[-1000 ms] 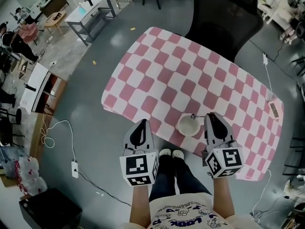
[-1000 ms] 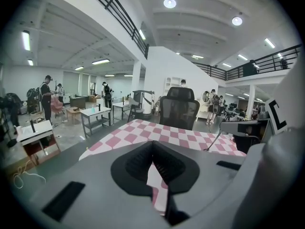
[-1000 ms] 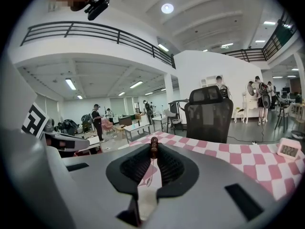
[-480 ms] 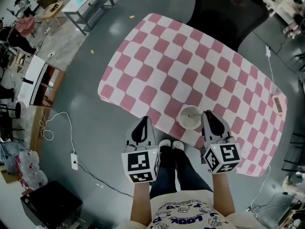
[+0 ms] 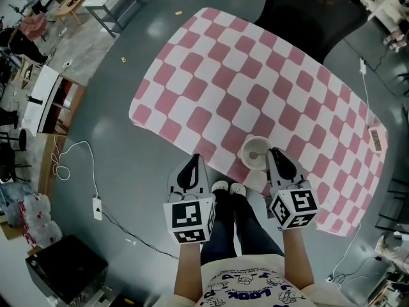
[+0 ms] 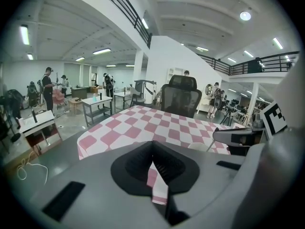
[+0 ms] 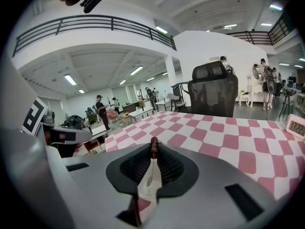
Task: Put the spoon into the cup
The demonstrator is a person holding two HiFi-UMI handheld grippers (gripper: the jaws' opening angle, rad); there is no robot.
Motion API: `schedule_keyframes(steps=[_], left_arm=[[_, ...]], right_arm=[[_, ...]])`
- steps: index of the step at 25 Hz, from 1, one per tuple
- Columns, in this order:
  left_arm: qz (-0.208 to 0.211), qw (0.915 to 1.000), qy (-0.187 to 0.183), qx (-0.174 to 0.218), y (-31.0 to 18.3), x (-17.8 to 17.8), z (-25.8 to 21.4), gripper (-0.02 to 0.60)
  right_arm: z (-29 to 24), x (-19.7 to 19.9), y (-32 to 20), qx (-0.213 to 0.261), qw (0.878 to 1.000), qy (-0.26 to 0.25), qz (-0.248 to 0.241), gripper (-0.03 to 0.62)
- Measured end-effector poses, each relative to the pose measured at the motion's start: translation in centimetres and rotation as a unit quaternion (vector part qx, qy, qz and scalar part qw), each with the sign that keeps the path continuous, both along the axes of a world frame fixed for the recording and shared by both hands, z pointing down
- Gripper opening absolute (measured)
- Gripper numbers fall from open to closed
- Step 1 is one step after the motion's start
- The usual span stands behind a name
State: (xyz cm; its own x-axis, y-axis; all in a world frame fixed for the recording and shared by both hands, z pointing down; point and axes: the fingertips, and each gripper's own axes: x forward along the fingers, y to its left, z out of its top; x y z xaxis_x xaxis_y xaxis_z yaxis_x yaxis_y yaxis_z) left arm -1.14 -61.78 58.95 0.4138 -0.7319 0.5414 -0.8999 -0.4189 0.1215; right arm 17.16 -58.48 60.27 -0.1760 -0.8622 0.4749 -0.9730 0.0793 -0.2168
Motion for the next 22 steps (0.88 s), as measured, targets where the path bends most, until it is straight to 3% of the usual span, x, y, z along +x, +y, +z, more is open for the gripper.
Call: schedule_keyframes(steps=[17,22], left_arm=[[-0.006,0.9998,-0.003,-0.02,0.0,-0.3,2.1,0.014],[-0.005,0.9998,-0.003,-0.021,0.0,-0.2,2.2,0.014]], right_arm=[[3.9,-1.0,-0.5,-0.034,0.999,-0.013,-0.014,0.052],[4.1,-0.8,-0.6,-0.034,0.999,0.01,-0.02,0.054]])
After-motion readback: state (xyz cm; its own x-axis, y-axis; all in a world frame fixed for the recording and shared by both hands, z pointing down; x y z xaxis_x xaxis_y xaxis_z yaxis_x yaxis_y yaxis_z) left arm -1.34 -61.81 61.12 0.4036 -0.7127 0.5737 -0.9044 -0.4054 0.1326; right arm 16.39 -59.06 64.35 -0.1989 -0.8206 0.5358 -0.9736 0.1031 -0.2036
